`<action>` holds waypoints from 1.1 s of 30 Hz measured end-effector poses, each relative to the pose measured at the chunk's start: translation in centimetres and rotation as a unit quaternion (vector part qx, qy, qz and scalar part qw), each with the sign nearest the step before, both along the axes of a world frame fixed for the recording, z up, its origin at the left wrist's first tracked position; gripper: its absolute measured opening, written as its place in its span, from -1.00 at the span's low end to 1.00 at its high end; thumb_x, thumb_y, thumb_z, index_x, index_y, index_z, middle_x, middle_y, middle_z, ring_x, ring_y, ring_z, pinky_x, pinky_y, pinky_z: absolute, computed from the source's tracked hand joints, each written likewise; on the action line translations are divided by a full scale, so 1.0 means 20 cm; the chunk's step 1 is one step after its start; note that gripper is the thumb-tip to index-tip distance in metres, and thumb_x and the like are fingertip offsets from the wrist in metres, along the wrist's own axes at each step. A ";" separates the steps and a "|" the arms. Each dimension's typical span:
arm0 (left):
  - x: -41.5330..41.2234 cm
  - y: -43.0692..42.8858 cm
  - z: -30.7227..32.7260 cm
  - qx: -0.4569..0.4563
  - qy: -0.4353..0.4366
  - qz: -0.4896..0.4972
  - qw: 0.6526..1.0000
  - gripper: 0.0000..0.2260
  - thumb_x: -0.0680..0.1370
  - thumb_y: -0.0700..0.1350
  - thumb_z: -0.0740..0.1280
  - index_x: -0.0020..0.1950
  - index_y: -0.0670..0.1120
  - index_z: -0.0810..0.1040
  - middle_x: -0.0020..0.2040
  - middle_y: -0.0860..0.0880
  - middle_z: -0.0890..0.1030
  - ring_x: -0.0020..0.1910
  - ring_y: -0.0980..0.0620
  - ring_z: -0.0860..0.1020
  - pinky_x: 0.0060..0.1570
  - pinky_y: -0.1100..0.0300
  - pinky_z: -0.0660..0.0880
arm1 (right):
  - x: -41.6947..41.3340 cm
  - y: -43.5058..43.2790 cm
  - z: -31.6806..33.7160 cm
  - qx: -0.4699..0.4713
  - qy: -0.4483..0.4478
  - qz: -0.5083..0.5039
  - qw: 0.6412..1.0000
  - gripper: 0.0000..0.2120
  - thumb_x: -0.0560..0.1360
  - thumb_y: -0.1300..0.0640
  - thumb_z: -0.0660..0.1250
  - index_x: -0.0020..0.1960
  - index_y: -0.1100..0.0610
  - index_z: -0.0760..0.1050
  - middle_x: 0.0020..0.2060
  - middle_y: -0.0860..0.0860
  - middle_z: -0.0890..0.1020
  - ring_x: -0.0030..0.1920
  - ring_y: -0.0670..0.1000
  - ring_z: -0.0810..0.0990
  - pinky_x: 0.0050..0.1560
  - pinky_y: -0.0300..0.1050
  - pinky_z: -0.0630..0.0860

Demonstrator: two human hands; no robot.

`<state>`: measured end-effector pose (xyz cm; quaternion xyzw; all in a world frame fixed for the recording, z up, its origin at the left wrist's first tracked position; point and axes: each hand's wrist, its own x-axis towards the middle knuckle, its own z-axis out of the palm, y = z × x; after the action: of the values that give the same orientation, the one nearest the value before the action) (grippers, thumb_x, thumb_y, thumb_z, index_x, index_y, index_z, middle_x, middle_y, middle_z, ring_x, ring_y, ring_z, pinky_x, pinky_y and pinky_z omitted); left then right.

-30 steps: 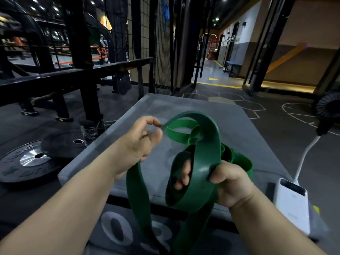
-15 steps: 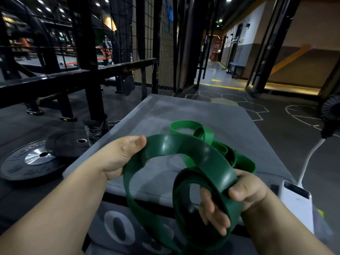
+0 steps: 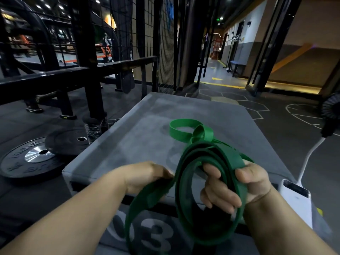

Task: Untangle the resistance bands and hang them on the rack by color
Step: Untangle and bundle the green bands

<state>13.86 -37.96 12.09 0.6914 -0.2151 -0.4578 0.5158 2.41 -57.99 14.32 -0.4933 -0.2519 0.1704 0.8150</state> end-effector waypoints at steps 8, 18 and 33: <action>-0.16 -0.12 -0.07 -0.099 -0.075 0.060 0.990 -0.78 0.65 -0.25 0.13 0.11 -0.21 0.57 -0.05 -0.15 0.58 -0.07 -0.05 0.52 -0.09 0.38 0.45 | 0.01 0.02 0.06 0.069 0.003 0.061 0.996 -0.75 0.53 0.27 0.30 0.16 0.30 0.34 -0.05 0.16 0.60 -0.17 0.05 0.63 -0.05 -0.01 0.50; -0.16 -0.14 -0.03 -0.286 -0.017 -0.055 0.957 -0.27 0.29 0.23 0.54 0.26 -0.20 0.46 0.15 -0.25 0.54 0.28 -0.38 0.43 0.32 -0.28 0.34 | 0.00 0.04 0.11 0.099 0.002 0.066 0.993 -0.78 0.52 0.16 0.31 0.08 0.27 0.40 -0.13 0.12 0.63 -0.24 -0.04 0.59 -0.18 -0.13 0.45; -0.21 -0.15 0.12 -0.355 -0.036 -0.055 0.933 -0.73 0.61 -0.38 0.08 0.16 -0.09 0.41 -0.18 0.08 0.66 -0.30 0.19 0.60 -0.28 0.34 0.50 | 0.04 0.05 0.10 0.141 0.038 0.030 0.989 -0.62 0.63 0.05 0.18 0.30 0.32 0.33 0.02 0.19 0.56 0.00 0.16 0.59 0.24 0.28 0.36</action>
<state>9.59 -41.05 14.53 0.4666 -0.4197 -0.3538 0.6935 3.16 -56.92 16.28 -0.3590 -0.2565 0.1761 0.8799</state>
